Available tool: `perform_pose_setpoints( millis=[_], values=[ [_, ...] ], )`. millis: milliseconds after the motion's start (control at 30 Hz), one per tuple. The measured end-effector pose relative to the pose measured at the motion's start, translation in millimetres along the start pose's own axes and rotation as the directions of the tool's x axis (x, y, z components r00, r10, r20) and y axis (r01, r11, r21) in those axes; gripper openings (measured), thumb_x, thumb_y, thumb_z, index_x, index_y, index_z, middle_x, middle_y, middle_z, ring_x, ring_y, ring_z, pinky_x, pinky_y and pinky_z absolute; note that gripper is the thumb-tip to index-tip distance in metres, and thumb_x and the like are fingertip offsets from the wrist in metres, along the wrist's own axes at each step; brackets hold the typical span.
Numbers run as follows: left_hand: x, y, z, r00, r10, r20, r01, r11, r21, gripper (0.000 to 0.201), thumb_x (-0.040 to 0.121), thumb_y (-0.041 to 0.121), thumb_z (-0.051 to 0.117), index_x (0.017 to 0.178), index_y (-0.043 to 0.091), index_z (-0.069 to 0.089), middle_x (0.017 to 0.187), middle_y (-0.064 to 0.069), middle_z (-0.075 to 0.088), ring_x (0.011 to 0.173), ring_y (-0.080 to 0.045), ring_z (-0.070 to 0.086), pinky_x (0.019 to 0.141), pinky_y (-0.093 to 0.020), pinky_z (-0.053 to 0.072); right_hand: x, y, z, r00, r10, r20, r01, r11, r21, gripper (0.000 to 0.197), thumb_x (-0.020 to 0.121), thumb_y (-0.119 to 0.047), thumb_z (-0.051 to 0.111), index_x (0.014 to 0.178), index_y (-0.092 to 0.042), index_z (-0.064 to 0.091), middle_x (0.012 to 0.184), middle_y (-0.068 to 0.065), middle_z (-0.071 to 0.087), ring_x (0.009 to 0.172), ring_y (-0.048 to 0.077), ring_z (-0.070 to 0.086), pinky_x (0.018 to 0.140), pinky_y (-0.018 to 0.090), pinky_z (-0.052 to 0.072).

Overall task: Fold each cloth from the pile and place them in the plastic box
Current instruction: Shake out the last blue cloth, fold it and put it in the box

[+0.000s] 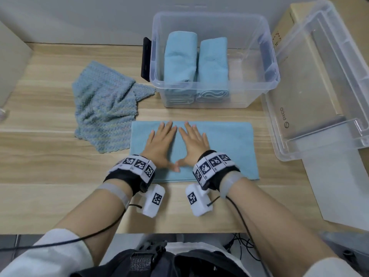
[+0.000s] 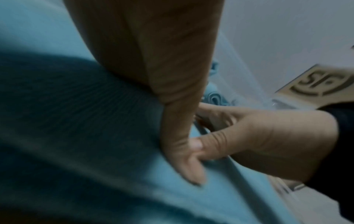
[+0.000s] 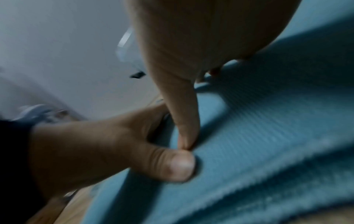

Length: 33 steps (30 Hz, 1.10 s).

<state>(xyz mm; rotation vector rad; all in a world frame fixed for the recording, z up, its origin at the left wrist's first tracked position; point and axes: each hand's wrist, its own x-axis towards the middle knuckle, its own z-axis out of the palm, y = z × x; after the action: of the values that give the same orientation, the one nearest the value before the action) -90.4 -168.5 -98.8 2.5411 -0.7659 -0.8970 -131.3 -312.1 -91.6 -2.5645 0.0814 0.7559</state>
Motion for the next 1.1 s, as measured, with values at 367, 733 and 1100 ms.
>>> perform_pose_setpoints(
  millis=[367,733,1100],
  values=[
    [-22,-40,-4,0.995,-0.098,0.012,0.092,0.965,0.247,0.138,0.047,0.073,0.069,0.13,0.034,-0.033,0.145,0.005,-0.039,0.13,-0.015,-0.037,0.112,-0.047,-0.016,-33,89,-15,0.935,0.341,-0.095,-0.343,0.939,0.0,0.129,0.049,-0.073,0.067,0.14,-0.044,-0.02,0.148,-0.009,-0.037,0.137,0.018,-0.034,0.111,0.05,-0.017],
    [-38,-46,-34,0.909,-0.285,-0.303,0.082,0.837,-0.54,0.073,0.074,0.012,0.074,0.138,0.014,0.038,0.15,-0.005,0.032,0.139,-0.02,0.028,0.115,-0.039,0.024,-36,43,-32,0.895,0.427,-0.129,-0.391,0.89,0.233,0.101,0.069,-0.039,0.074,0.146,-0.033,0.009,0.157,0.004,-0.01,0.145,0.025,-0.009,0.117,0.045,0.003],
    [-65,-67,-12,0.705,-0.709,0.015,0.227,0.205,-0.952,0.012,0.085,0.002,0.052,0.081,0.012,0.056,0.062,-0.006,0.055,0.041,-0.008,0.054,0.044,-0.018,0.044,-11,-61,-18,0.896,0.22,0.386,-0.444,0.422,0.79,0.051,0.091,-0.022,0.053,0.137,-0.022,0.031,0.1,0.003,0.053,0.093,0.019,0.054,0.089,0.043,0.046]
  ],
)
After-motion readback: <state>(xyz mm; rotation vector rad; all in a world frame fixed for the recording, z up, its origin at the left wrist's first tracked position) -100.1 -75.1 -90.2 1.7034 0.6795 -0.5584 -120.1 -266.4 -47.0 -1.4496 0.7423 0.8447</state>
